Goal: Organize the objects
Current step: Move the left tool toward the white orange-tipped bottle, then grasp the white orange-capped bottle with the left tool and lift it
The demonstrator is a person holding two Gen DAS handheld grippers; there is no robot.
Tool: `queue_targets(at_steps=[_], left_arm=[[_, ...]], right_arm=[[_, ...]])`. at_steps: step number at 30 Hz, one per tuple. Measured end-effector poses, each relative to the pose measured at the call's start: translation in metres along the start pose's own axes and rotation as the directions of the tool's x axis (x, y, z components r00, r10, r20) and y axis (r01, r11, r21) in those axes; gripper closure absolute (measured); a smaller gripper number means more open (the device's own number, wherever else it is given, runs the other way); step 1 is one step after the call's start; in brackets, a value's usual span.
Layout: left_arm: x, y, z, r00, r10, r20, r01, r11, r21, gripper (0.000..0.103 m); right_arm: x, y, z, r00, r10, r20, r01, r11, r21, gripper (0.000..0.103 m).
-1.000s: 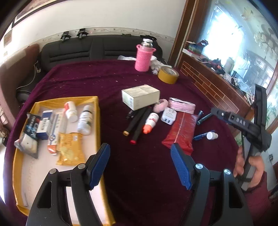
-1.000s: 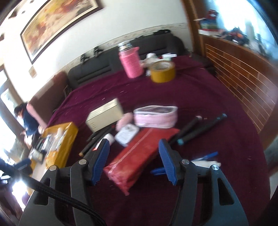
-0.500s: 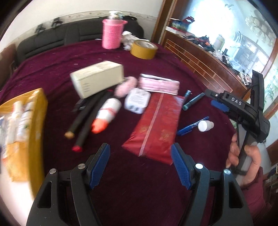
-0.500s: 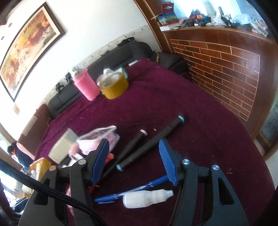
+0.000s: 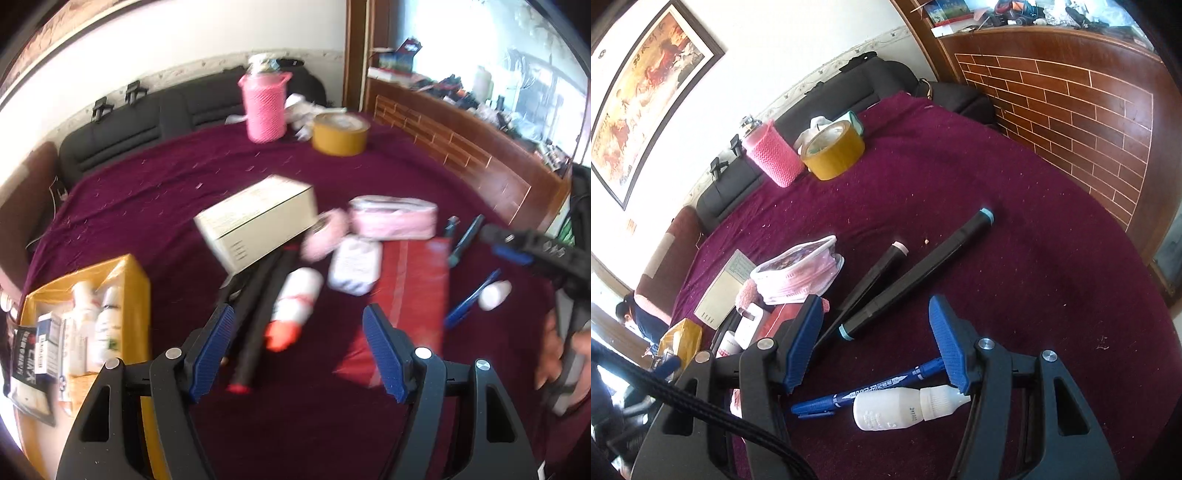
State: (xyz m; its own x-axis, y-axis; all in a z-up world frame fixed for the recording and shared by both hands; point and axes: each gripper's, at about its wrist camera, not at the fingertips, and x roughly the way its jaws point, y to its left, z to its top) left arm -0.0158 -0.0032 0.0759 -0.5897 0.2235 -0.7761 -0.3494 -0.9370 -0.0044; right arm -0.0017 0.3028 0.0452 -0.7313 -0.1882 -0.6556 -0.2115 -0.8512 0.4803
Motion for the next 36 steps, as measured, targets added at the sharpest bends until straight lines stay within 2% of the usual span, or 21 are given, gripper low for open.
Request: queue_targets(at_steps=[1,3,5,7,14,16,18,20,23,25,29,31,34,36], left_arm=[[0.001,0.007,-0.003,1.0,-0.022,-0.01,0.022,1.0,-0.01,0.04],[0.004,0.011,-0.005,0.999,-0.051,-0.02,0.051,0.999,0.003,0.057],[0.01,0.005,-0.006,0.998,-0.059,-0.038,0.06,0.997,0.037,0.064],[0.017,-0.003,-0.005,0.997,-0.071,-0.044,0.074,0.995,0.066,0.064],[0.047,-0.022,0.008,0.997,-0.034,-0.076,0.044,0.989,0.14,0.068],[0.05,-0.024,0.012,0.996,-0.037,-0.076,0.048,0.988,0.146,0.076],[0.051,-0.026,0.012,0.995,-0.05,-0.082,0.062,0.987,0.15,0.091],[0.055,-0.029,0.011,0.994,-0.045,-0.104,0.061,0.985,0.161,0.091],[0.064,-0.033,0.011,0.995,0.0,-0.101,0.02,0.98,0.2,0.091],[0.067,-0.032,0.015,0.995,0.006,-0.103,0.014,0.982,0.19,0.091],[0.053,-0.028,0.023,0.999,-0.005,-0.054,0.014,0.985,0.171,0.091],[0.05,-0.028,0.027,0.999,0.018,-0.031,-0.012,0.981,0.192,0.09],[0.063,-0.026,0.034,0.997,0.039,-0.065,-0.024,0.978,0.208,0.09],[0.073,-0.028,0.035,0.995,0.052,-0.083,-0.031,0.973,0.231,0.082]], right_arm=[[0.0,0.0,0.0,1.0,0.0,0.001,0.0,1.0,0.0,0.045],[-0.001,0.0,-0.001,1.0,-0.006,0.003,0.006,1.0,0.001,0.045],[0.001,-0.001,-0.001,1.0,-0.011,-0.002,0.011,1.0,0.003,0.045],[0.003,-0.001,-0.001,1.0,-0.019,-0.01,0.019,1.0,0.003,0.045],[0.005,-0.004,-0.001,0.999,-0.029,-0.016,0.029,1.0,0.011,0.045],[0.008,-0.004,-0.001,0.999,-0.027,-0.025,0.028,1.0,0.014,0.045],[0.011,-0.004,-0.001,0.999,-0.024,-0.039,0.025,1.0,0.018,0.045],[0.012,-0.004,-0.002,0.999,-0.024,-0.047,0.025,0.999,0.022,0.045],[0.012,-0.004,-0.002,0.999,-0.021,-0.047,0.023,0.999,0.023,0.045],[0.012,-0.003,-0.003,0.999,-0.024,-0.046,0.024,1.0,0.018,0.045],[0.014,-0.002,-0.004,0.998,-0.03,-0.051,0.03,1.0,0.008,0.045],[0.014,-0.002,-0.004,0.998,-0.028,-0.055,0.029,0.999,0.013,0.045],[0.016,-0.003,-0.004,0.998,-0.027,-0.062,0.028,0.999,0.018,0.045],[0.016,-0.002,-0.005,0.998,-0.027,-0.065,0.028,1.0,0.015,0.045]])
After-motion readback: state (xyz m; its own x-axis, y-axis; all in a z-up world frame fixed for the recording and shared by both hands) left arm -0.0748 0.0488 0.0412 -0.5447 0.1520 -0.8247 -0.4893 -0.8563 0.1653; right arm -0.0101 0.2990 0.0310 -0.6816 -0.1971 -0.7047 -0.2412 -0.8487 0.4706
